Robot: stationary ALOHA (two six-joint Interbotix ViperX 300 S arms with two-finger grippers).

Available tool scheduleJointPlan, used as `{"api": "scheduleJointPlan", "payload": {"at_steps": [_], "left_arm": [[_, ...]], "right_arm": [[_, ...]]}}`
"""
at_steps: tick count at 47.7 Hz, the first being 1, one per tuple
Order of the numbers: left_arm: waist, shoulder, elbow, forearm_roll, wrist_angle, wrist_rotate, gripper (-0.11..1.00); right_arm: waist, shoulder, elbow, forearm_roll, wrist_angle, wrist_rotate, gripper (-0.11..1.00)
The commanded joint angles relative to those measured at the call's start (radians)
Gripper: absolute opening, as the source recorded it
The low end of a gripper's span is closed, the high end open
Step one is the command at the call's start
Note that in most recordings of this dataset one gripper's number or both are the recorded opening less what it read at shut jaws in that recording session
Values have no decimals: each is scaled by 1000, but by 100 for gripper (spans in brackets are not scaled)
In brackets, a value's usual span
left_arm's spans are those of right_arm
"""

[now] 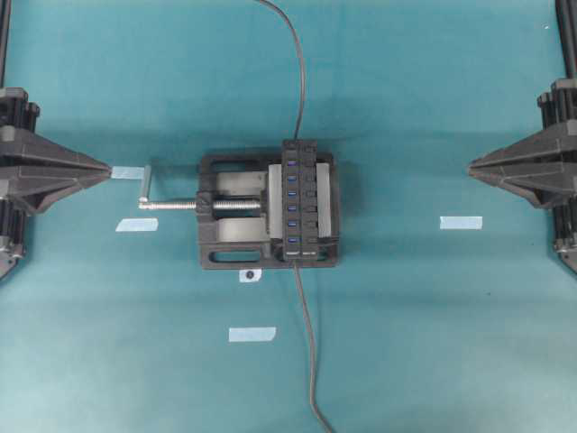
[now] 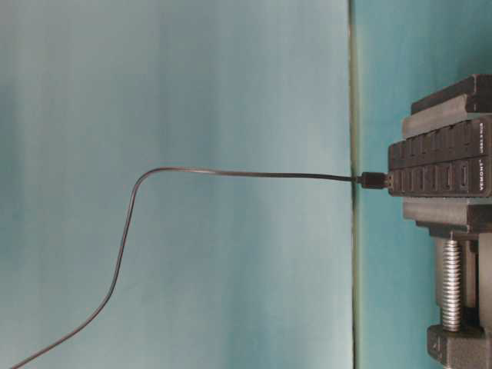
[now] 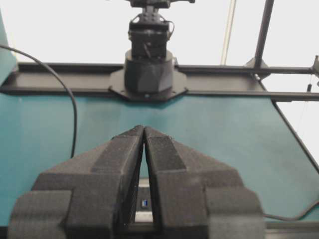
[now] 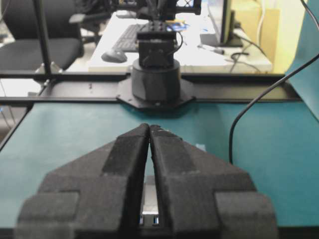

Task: Insert the USB into the front port of the fixed hub.

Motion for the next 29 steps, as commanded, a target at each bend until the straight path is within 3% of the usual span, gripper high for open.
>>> {"api": "scheduleJointPlan", "payload": {"at_steps": [1, 4, 7, 15, 24, 29], "left_arm": [[-18, 18, 15, 12, -15, -9, 13], [-23, 25, 20, 12, -17, -17, 9], [-23, 32, 14, 12, -17, -21, 1], [-23, 40, 3, 12, -5, -20, 0], [-23, 61, -14, 12, 17, -21, 0], [-23, 89, -41, 12, 46, -21, 0]], "right_arm": [[-9, 5, -2, 3, -6, 2, 16], [-12, -6, 23, 31, -6, 12, 18], [-15, -21, 41, 51, -3, 41, 9], [-20, -63, 58, 51, 20, 112, -1], [-41, -75, 40, 51, 152, 123, -1], [-69, -61, -17, 49, 265, 120, -1]]}}
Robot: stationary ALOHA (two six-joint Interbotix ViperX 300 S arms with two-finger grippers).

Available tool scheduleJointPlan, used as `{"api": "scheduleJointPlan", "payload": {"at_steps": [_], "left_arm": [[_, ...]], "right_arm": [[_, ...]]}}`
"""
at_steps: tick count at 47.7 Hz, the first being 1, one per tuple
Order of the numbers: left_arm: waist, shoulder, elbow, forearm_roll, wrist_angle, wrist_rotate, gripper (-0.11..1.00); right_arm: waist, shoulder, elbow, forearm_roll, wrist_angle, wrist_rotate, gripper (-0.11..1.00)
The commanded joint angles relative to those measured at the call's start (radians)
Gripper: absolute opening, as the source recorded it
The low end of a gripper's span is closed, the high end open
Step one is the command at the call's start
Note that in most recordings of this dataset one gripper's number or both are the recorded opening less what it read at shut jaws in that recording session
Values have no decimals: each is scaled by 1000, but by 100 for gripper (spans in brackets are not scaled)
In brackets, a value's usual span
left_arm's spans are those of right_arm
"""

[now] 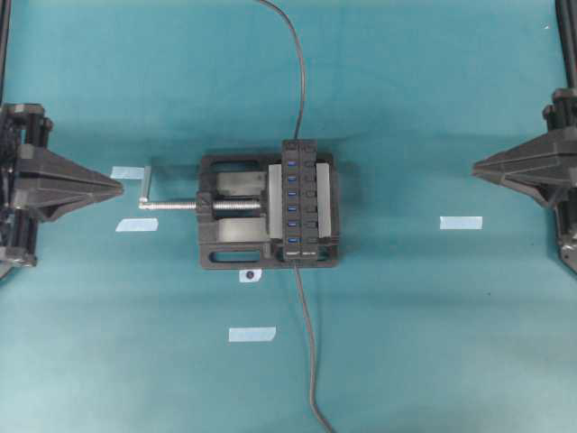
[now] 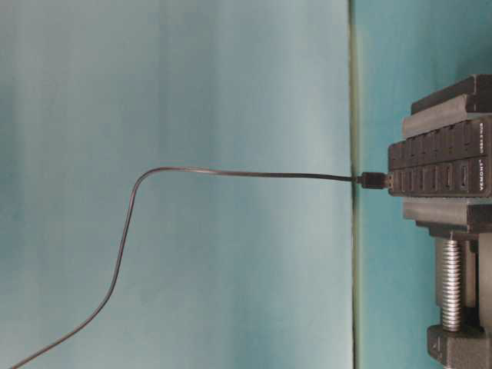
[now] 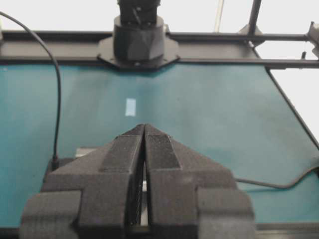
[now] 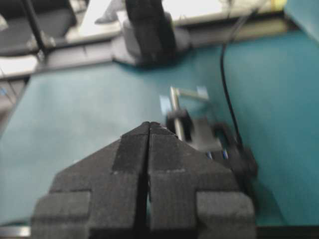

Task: Insert the USB into the front port of the fixed hub.

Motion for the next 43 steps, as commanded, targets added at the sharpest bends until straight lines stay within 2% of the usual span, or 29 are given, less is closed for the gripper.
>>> {"api": "scheduleJointPlan", "payload": {"at_steps": [1, 8, 14, 26, 36, 43], "left_arm": [[0, 32, -52, 3, 23, -2, 0], [0, 86, -100, 3, 103, 0, 0], [0, 135, -132, 3, 141, 2, 0], [-11, 204, -166, 3, 153, 2, 0], [-11, 236, -172, 3, 153, 0, 0], [-11, 245, -173, 3, 155, -2, 0]], "right_arm": [[-32, 20, -78, -2, 94, 9, -1], [-114, 52, -160, -31, 267, 5, -1], [-141, 101, -193, -44, 344, 2, -1], [-141, 242, -244, -49, 345, -20, -1], [-141, 382, -314, -55, 319, -132, -1], [-141, 471, -348, -55, 293, -179, -1]]}}
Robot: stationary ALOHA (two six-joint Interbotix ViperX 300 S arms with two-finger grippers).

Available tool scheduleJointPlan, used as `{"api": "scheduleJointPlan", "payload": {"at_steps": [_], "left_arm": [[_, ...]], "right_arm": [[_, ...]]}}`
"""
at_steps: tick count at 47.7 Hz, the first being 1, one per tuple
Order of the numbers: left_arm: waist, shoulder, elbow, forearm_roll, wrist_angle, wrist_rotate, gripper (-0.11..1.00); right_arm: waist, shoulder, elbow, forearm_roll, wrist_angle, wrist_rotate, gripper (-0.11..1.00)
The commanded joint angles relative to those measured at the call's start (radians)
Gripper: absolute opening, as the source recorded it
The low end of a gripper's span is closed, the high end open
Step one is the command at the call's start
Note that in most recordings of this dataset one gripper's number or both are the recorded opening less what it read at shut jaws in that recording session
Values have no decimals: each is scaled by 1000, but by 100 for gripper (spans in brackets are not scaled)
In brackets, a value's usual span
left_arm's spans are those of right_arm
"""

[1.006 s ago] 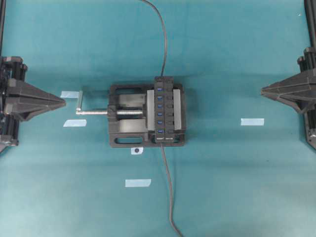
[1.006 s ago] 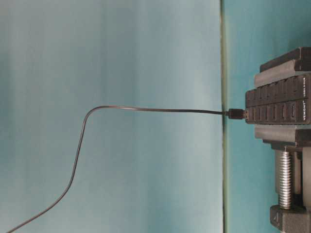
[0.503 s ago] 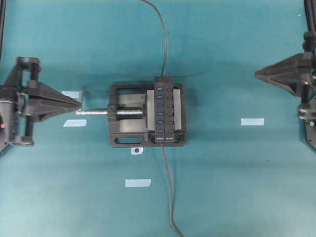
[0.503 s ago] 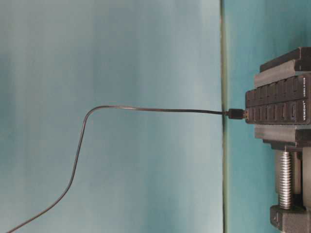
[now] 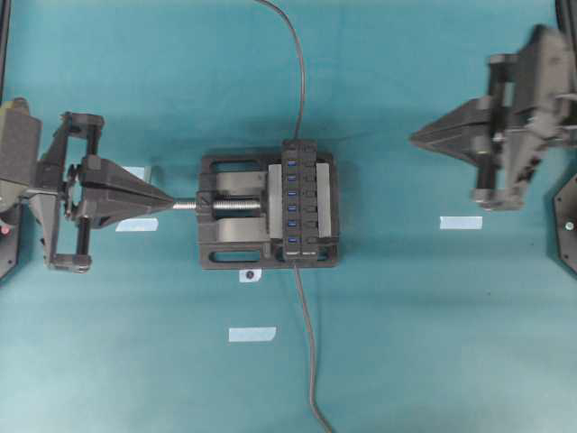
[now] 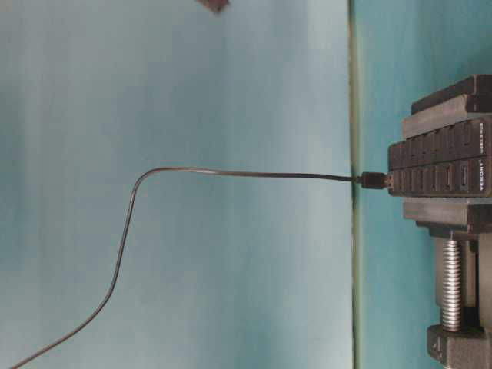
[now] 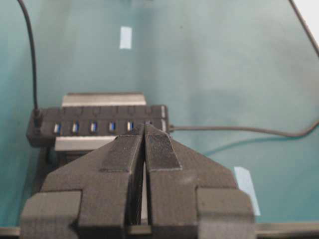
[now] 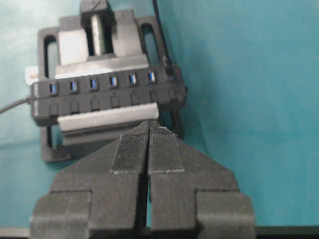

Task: Insert the USB into the front port of the fixed hub.
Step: 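Move the right gripper over the hub toward the black cable plug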

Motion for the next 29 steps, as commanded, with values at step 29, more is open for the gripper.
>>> {"api": "scheduleJointPlan", "payload": {"at_steps": [29], "left_arm": [[-2, 5, -26, 3, -5, -2, 0]], "right_arm": [[-15, 393, -183, -3, -43, -179, -2]]}}
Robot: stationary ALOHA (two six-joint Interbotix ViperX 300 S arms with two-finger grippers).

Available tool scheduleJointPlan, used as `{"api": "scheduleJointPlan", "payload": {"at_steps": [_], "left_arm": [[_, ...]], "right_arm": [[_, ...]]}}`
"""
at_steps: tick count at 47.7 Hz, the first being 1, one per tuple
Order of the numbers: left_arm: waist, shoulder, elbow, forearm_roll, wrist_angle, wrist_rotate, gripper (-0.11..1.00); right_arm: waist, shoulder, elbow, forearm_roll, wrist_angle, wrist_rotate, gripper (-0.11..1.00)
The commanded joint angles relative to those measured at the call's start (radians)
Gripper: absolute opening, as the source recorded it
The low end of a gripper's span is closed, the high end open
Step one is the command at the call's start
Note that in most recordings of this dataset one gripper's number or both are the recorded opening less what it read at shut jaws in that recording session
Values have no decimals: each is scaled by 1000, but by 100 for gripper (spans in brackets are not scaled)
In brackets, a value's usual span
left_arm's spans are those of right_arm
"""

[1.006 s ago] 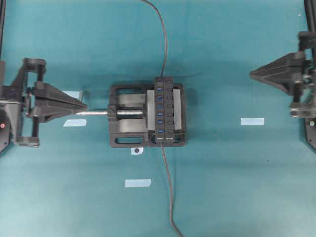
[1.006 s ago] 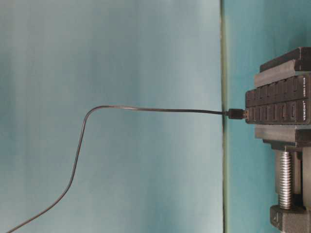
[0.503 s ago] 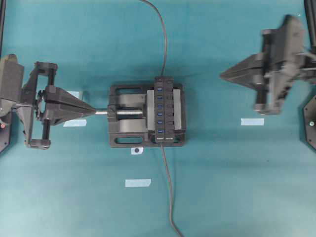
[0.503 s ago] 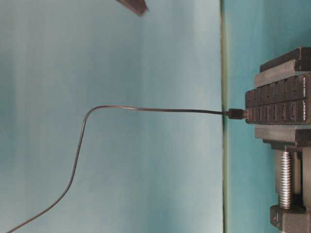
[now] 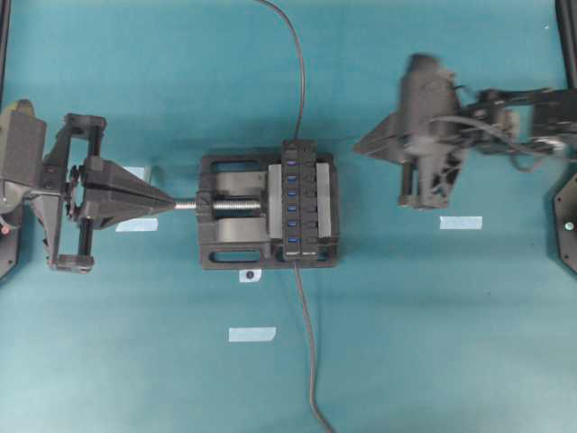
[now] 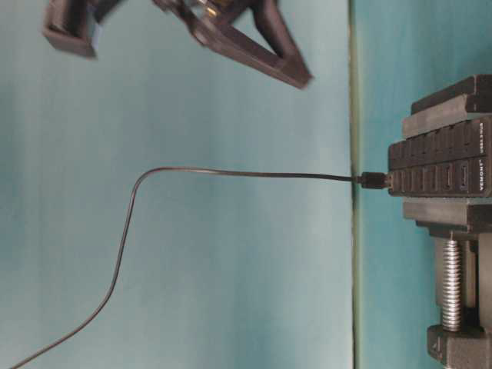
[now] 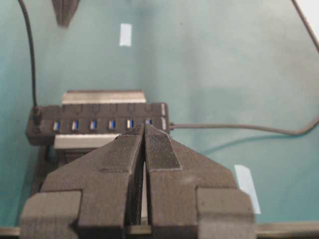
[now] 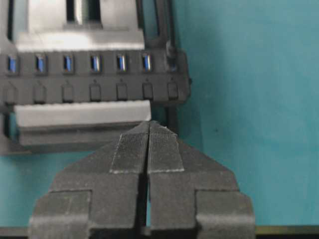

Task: Insert the USB into the front port of the fixed hub.
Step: 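Move the right gripper over the hub toward the black cable plug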

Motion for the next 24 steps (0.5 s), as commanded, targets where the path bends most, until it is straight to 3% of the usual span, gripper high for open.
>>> {"api": "scheduleJointPlan", "payload": {"at_steps": [1, 24], "left_arm": [[-2, -2, -25, 2, -5, 0, 0], [-2, 0, -20, 2, -5, 0, 0]], "right_arm": [[-6, 38, -51, -2, -6, -35, -2], [-38, 179, -143, -3, -8, -55, -2]]}}
